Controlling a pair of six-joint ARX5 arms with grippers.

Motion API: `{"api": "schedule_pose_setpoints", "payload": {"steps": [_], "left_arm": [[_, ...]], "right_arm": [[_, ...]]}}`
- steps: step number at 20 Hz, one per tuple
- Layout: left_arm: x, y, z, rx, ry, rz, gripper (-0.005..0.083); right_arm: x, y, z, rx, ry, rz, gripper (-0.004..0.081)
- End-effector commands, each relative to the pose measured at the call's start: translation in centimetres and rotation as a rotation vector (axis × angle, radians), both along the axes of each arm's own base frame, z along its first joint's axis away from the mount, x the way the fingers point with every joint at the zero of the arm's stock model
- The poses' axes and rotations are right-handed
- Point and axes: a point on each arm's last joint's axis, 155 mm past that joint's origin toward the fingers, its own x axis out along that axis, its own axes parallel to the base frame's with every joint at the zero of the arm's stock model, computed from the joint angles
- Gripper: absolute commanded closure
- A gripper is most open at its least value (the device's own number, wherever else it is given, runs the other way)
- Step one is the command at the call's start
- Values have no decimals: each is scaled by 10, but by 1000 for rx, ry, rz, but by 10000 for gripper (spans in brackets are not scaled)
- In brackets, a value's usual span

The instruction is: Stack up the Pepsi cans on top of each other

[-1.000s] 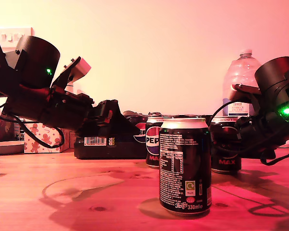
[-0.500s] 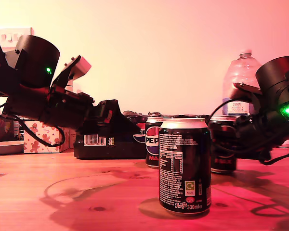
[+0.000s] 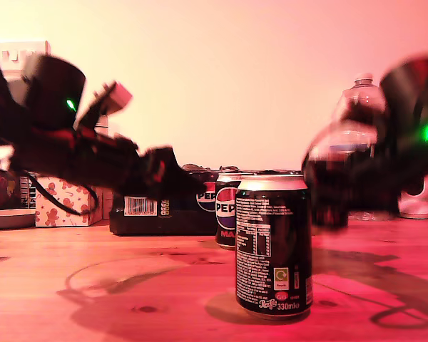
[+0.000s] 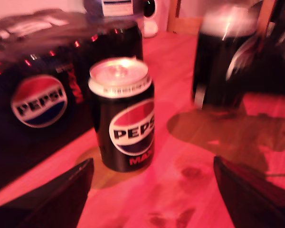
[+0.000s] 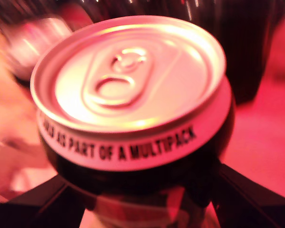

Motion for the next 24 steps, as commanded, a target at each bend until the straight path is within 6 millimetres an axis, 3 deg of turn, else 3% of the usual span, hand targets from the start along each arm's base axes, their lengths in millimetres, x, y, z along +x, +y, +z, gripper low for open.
{"api": "schedule_pose_setpoints", "payload": {"steps": [1,7,12,16,20,24], "left_arm": [[2,-1,-15,6,17,-11,44],[16,-7,-24,-40,35,-52,44],[38,-14,-28,-19,27,-34,44],[48,-13,-27,-7,27,22,44],[46,-15,-29,-9,50,19,44],[47,-14,-34,3,71,46,44]], "right_arm": [[1,7,37,-6,-91,15,387],[-28,14,84,-54,-135,43,387],[-62,20,135,-32,-204,71,387],[-88,13,169,-12,-257,79,387],[-106,6,184,-6,-272,78,387],[-118,6,162,-37,-180,96,387]]}}
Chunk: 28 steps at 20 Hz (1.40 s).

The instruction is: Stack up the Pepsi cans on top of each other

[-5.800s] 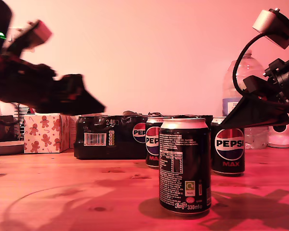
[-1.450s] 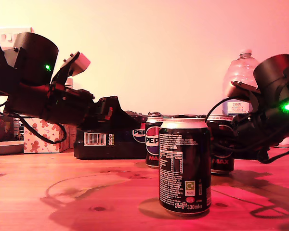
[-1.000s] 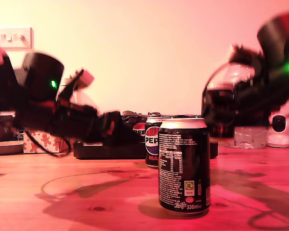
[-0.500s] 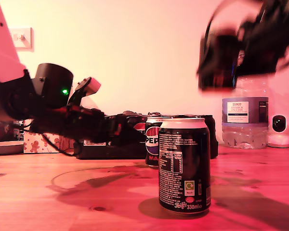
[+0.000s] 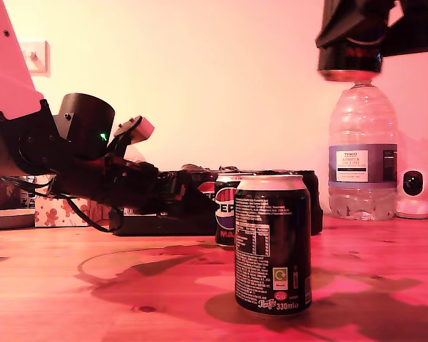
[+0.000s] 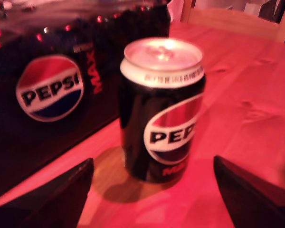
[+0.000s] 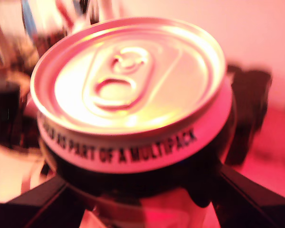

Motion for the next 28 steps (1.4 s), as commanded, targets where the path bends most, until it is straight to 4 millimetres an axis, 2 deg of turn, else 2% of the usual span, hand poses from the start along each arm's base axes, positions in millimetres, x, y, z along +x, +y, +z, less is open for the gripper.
{"api": "schedule_pose_setpoints", "payload": {"steps": [1,6,11,14,17,21,28], "left_arm": [[-4,-5,-15,12,28,-6,44],[-3,-14,-25,72,31,83,38],[-14,-34,-17,87,-32,-2,39],[-4,-32,-12,77,-42,8,39],[3,-33,-16,62,-29,-9,39],[2,-51,-24,44,7,-99,41],[11,-45,-24,57,32,-90,44]], "right_arm": [[-5,6,9,5,-14,21,387],[-15,21,4,-3,4,72,387],[-16,22,2,-7,13,79,387],[-17,23,1,-7,18,84,388],[-17,23,1,-5,16,88,388],[-17,24,2,-3,12,88,388],[-17,24,3,0,10,88,388]]}}
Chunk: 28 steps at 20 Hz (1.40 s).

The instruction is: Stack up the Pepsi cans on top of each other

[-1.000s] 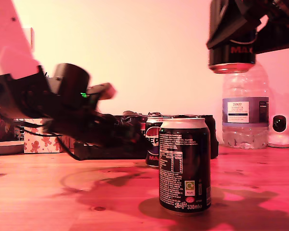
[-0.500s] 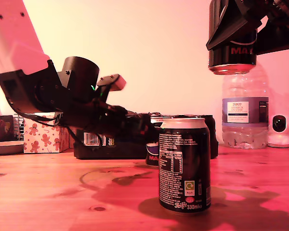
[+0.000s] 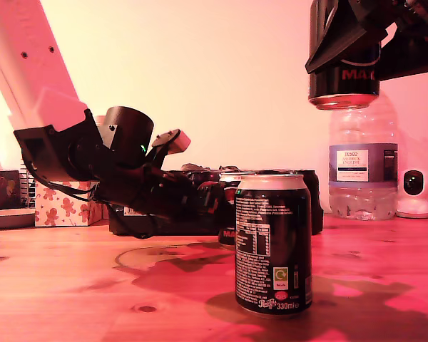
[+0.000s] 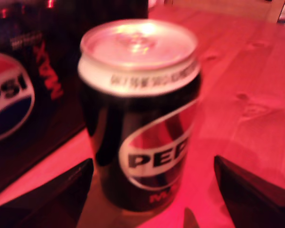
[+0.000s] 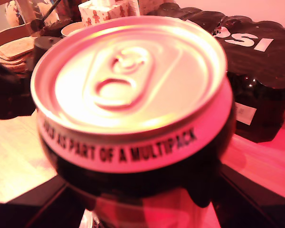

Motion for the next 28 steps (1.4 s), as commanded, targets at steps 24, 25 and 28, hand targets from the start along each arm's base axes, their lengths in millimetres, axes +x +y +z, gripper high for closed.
{"api": "schedule_pose_setpoints", "payload": {"steps": [24,25,28], "left_arm": [[26,-22,13,88,31,40,43],[28,-23,17,87,26,43,43],[32,-26,24,88,21,46,43]], "right_arm": [[1,4,23,36,-64,10,388],[1,3,22,35,-62,9,388],[1,3,22,35,-62,9,388]]}}
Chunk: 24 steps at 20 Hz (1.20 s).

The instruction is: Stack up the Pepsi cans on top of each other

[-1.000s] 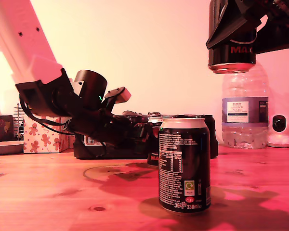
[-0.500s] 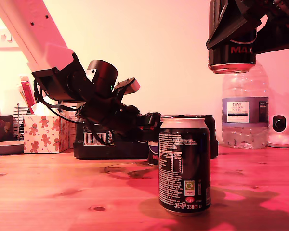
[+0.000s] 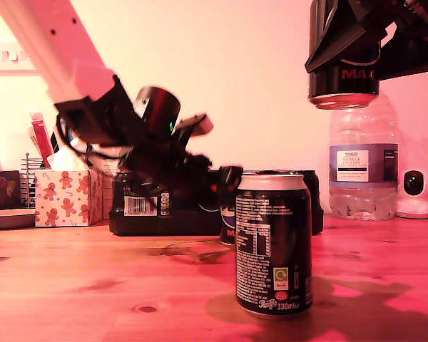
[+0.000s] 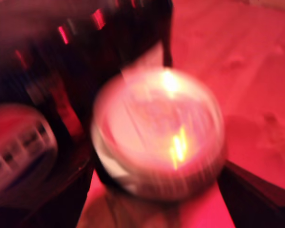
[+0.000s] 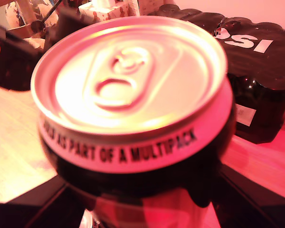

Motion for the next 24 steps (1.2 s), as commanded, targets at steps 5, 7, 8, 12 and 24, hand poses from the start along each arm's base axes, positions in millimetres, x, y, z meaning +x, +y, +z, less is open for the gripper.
{"api": "schedule_pose_setpoints", "payload": {"steps": [5,7,8,12,24], "left_arm": [[-3,-9,-7,14,16,-25,44],[-5,-11,-6,12,16,-34,43],[-5,-11,-6,12,15,-34,44],[-4,-11,-5,19,3,-39,44],[-2,-8,-9,50,-14,-33,332]], "right_arm": [[1,3,22,33,-60,9,388],[1,3,22,34,-60,9,388],[1,3,22,34,-60,9,388],[1,3,22,34,-60,10,388],[1,4,23,42,-60,8,388]]}}
